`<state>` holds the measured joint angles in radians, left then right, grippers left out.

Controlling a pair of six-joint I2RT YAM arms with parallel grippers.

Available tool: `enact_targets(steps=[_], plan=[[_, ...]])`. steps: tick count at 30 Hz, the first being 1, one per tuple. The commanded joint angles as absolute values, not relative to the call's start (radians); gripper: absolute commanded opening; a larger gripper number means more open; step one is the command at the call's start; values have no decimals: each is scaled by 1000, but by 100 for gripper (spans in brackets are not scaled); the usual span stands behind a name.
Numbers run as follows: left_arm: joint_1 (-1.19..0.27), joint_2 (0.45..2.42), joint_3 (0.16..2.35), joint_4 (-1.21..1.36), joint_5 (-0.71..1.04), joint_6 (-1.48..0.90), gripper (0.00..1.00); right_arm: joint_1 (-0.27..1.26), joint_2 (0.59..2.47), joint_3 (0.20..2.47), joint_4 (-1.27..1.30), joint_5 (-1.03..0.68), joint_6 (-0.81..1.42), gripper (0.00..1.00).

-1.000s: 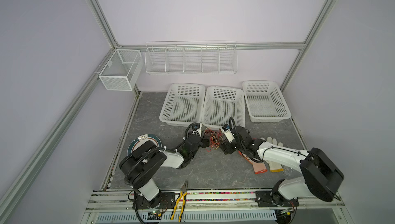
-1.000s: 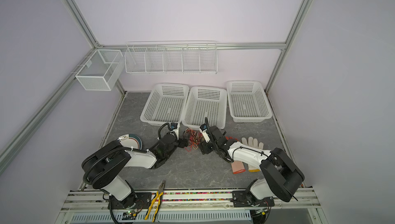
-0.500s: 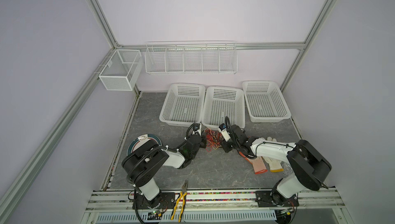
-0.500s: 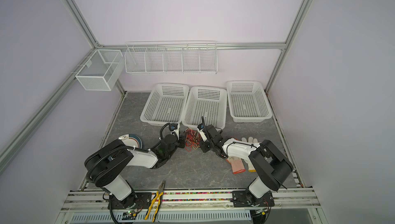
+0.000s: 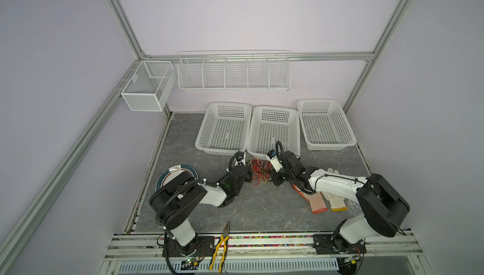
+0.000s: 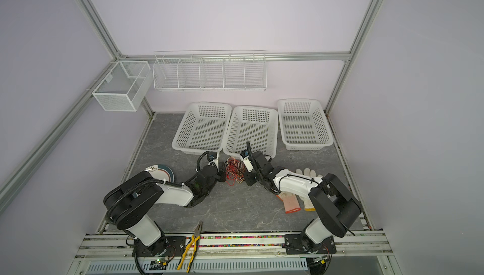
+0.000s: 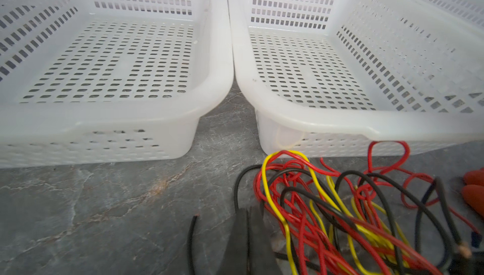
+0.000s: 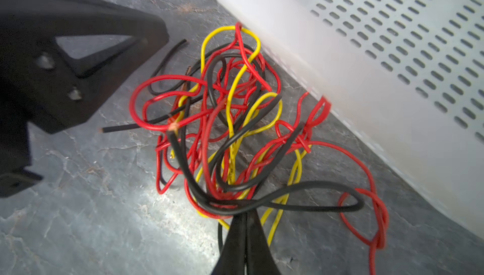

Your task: Untangle the cables

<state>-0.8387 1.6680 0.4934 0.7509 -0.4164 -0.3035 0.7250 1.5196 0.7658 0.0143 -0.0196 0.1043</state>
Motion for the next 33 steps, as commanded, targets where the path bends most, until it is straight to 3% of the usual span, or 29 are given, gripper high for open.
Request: enact_targets(steps=[1,12,19,26,33], plan=[[-842,1637,469,764,-455,-311,0,735,1444,782,-2,-37,77,7],[-844,1585,425,793,-477,-276,0,743,1200,839,-83,-55,16,6],[-843,1545,436,761,-402,-223,1,743,1191,873,-124,-17,2,6],[-846,1514,439,735,-337,-181,17,742,1268,818,-98,-15,3,7],[-846,1509,393,803,-357,-217,29,747,1373,802,-80,-54,-40,14]])
